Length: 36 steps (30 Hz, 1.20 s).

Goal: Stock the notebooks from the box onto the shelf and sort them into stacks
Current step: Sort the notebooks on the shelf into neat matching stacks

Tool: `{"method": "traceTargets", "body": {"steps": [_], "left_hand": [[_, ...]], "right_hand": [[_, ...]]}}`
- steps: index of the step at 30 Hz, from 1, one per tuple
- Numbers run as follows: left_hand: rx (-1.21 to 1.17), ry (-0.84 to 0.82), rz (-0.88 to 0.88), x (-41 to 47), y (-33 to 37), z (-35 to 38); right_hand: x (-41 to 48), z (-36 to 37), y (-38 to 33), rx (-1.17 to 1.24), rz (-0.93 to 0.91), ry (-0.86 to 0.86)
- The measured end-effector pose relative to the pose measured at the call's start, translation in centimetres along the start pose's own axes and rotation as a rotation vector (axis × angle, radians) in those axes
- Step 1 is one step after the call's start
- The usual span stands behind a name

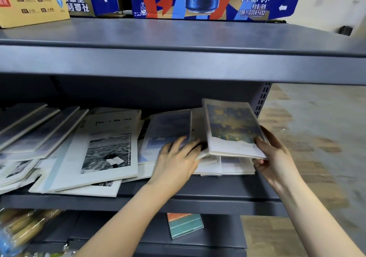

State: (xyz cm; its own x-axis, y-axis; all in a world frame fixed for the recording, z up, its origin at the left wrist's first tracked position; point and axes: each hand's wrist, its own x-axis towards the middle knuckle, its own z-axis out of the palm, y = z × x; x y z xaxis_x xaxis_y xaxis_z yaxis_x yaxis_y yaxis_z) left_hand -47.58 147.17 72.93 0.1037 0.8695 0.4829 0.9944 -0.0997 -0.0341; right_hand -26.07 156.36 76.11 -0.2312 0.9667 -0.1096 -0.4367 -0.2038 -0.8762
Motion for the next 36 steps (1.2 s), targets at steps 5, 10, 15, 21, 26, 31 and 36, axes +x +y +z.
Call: {"method": "traceTargets", "body": {"steps": [5,10,15,21,26,31,36], "left_hand": [[-0.009,-0.088,-0.014,0.0,-0.2,-0.9],[-0.047,-0.331,-0.082,-0.1,-0.3,-2.2],[-0.362,-0.496,-0.26,1.8,-0.4,-3.9],[-0.938,-0.366,-0.46,3.0,0.7,-3.4],[-0.901,-0.267,-0.671,4.4,1.9,-3.3],[-1.228,-0.224,-0.878,5.0,2.1,-3.0],[-1.436,-0.147,-1.028,4.6,1.7,-2.4]], "right_hand": [[0.0,-0.7,0.0,0.009,0.016,0.02],[-0.5,-0.5,0.4,0.015,0.025,0.014],[-0.8,0.4,1.8,-0.016,0.062,0.015],[-0.7,0.7,1.9,0.022,0.086,-0.017],[-0.3,0.5,1.9,-0.058,0.102,-0.022],[0.2,0.4,2.0,-0.19,0.116,-0.083],[0.8,0.5,1.7,-0.29,0.119,-0.105]]}}
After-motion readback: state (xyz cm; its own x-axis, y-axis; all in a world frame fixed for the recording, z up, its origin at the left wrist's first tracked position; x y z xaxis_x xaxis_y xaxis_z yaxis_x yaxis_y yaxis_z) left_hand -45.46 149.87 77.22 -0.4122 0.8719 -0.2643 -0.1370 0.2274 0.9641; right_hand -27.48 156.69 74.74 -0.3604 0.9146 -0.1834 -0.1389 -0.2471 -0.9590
